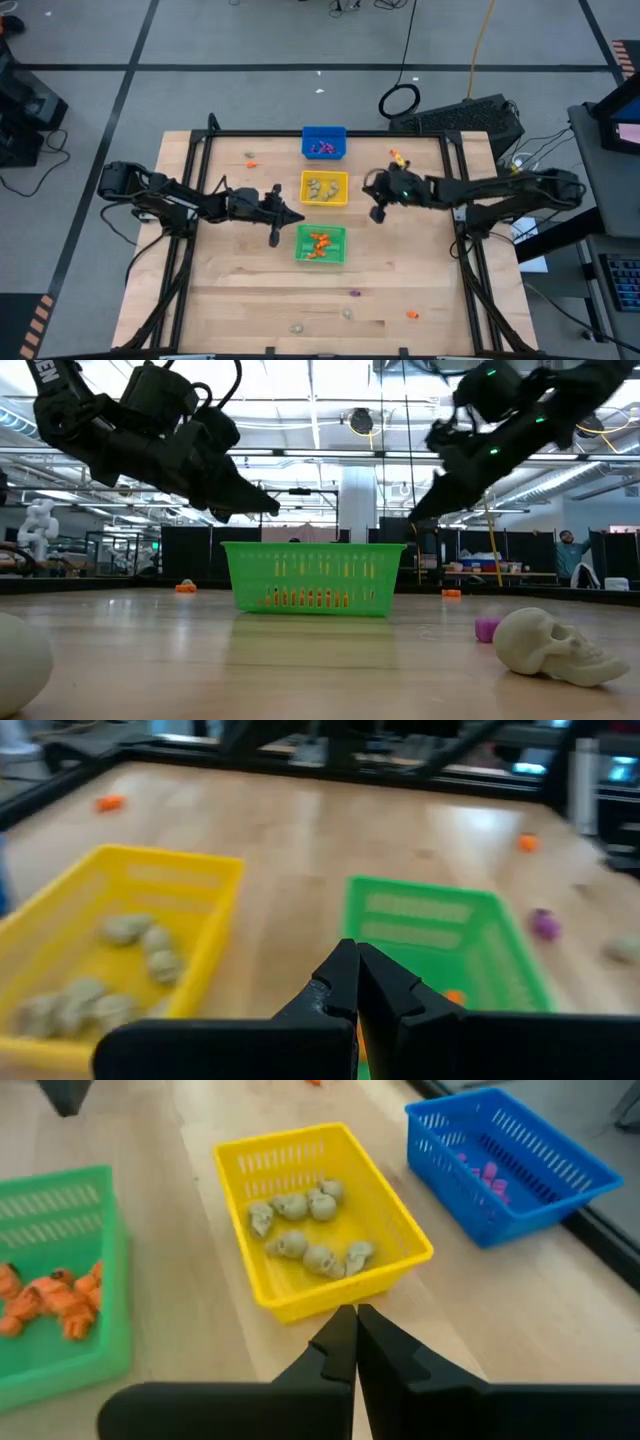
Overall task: Sort Halloween decoration
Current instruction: Put the bottom left skull toy into the yellow bin
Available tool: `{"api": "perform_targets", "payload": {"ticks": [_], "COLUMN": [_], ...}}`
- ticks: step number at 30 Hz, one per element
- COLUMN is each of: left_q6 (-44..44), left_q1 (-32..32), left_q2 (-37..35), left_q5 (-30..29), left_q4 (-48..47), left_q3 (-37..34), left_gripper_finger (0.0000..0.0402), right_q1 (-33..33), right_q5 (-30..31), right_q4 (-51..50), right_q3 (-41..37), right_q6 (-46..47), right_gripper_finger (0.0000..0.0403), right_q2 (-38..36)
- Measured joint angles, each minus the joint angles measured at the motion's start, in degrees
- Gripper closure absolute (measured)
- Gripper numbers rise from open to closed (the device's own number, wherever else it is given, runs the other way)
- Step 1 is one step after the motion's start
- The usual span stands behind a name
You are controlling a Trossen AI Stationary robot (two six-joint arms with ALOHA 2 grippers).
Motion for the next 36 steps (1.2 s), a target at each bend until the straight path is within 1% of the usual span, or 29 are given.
{"api": "perform_targets", "payload": {"ticks": [4, 7, 11, 14, 17, 24, 26, 28, 29, 31, 34, 36], "left_q6": [-0.02, 0.18, 0.43, 0.17, -0.74, -5.85, -5.85, -5.86, -5.87, -6.00, -6.01, -6.03], "left_q1": [-4.40, -8.99, -15.47, -20.22, -24.34, -29.92, -30.82, -31.40, -31.57, -31.90, -32.56, -33.10], "left_q2": [-0.01, -0.02, -0.02, -0.02, -0.02, -0.02, -0.02, -0.02, -0.02, -0.02, -0.02, -0.02], "left_q5": [0.07, -1.83, -5.67, -8.80, -10.93, -12.42, -14.36, -18.07, -19.24, -19.66, -19.83, -21.33], "left_q4": [-0.06, -3.55, -14.83, -24.10, -28.99, -30.49, -30.45, -30.36, -30.45, -30.33, -30.21, -29.56], "left_q3": [1.25, 3.31, 8.01, 11.77, 14.06, 14.47, 14.47, 14.47, 14.47, 14.47, 14.47, 14.47], "left_gripper_finger": [0.0399, 0.0399, 0.0399, 0.0399, 0.0399, 0.0399, 0.0398, 0.0394, 0.0389, 0.0375, 0.0348, 0.0329], "right_q1": [5.10, 7.48, 9.26, 10.31, 10.97, 11.70, 11.70, 11.70, 11.70, 11.70, 11.70, 11.70], "right_q5": [5.69, 7.14, 7.35, 9.63, 10.34, 10.31, 10.33, 10.31, 10.31, 10.31, 10.31, 10.31], "right_q4": [0.01, 0.01, 0.25, 0.13, 0.26, 0.19, 0.19, 0.19, 0.19, 0.19, 0.17, 0.19], "right_q3": [-2.48, -2.73, -2.75, -2.77, -2.78, -2.78, -2.78, -2.78, -2.78, -2.78, -2.78, -2.78], "right_q6": [1.45, 1.65, 1.67, 2.48, 3.04, 3.20, 3.62, 3.79, 3.76, 3.55, 3.51, 3.54], "right_gripper_finger": [0.0403, 0.0403, 0.0403, 0.0403, 0.0403, 0.0403, 0.0403, 0.0403, 0.0403, 0.0403, 0.0403, 0.0403], "right_q2": [-4.55, -5.81, -5.75, -5.24, -5.31, -5.28, -5.28, -5.28, -5.28, -5.28, -5.28, -5.28]}}
